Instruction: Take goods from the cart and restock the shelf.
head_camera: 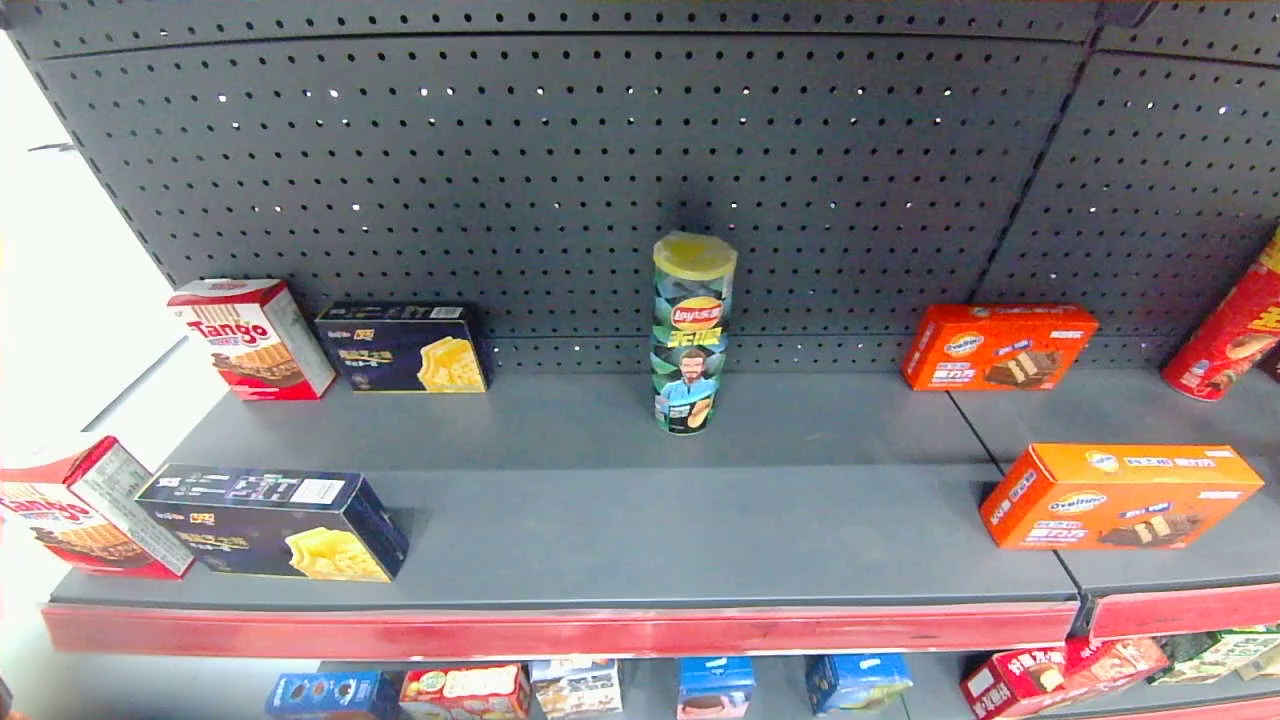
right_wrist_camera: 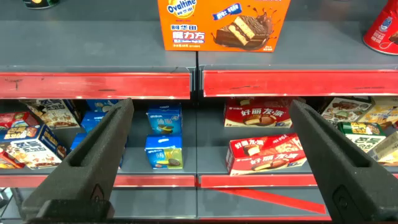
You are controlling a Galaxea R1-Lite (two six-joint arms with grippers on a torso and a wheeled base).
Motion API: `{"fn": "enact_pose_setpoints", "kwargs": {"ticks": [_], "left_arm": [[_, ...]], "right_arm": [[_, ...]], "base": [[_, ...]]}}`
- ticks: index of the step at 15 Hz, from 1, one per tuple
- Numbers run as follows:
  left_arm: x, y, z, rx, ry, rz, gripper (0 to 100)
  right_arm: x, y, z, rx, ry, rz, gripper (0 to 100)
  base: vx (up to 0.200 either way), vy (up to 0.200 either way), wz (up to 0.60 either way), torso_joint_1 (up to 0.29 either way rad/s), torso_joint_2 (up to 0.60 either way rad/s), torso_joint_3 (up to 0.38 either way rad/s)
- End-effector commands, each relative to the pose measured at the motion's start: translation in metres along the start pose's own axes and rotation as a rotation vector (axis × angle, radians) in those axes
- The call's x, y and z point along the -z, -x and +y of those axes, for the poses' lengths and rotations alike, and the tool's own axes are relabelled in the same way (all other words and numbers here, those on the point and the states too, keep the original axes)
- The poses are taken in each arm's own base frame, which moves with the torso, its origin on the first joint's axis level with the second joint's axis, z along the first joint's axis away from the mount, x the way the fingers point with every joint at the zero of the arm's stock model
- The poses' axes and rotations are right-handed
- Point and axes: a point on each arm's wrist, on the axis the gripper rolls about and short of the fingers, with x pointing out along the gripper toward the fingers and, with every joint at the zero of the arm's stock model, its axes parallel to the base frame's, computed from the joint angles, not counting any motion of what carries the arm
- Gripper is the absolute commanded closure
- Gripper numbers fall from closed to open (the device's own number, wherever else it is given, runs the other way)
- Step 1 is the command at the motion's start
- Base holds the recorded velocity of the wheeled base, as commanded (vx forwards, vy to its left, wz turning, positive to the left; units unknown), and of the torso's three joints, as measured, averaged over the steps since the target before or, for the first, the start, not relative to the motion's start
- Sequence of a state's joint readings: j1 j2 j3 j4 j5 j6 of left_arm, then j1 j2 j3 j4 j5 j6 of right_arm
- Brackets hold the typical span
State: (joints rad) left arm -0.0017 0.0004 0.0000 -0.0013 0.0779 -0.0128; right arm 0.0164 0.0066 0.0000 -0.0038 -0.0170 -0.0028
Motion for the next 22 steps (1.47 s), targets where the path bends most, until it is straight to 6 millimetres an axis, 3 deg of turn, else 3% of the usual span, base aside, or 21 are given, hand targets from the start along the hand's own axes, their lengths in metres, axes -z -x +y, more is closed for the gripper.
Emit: {"fn": "enact_pose_setpoints", "kwargs": {"ticks": [1,8,22], "left_arm": [[0.0000,0.0000,0.0000,-0.001,0.000,-0.001,0],[0.0000,0.0000,-0.0001,0.003,0.001,-0.001,0],[0.0000,0.0000,-0.0001,0.003,0.001,-0.001,0]], "right_arm": [[-0.0001,0.0000,0.0000,-0.001,0.000,-0.001,0],[-0.0001,0.0000,0.0000,0.001,0.000,-0.001,0],[-0.0002,0.0000,-0.0001,0.006,-0.001,-0.003,0]], "base": [[0.000,0.000,0.00,0.000,0.00,0.000],[0.000,0.000,0.00,0.000,0.00,0.000],[0.000,0.000,0.60,0.003,0.01,0.002]]}}
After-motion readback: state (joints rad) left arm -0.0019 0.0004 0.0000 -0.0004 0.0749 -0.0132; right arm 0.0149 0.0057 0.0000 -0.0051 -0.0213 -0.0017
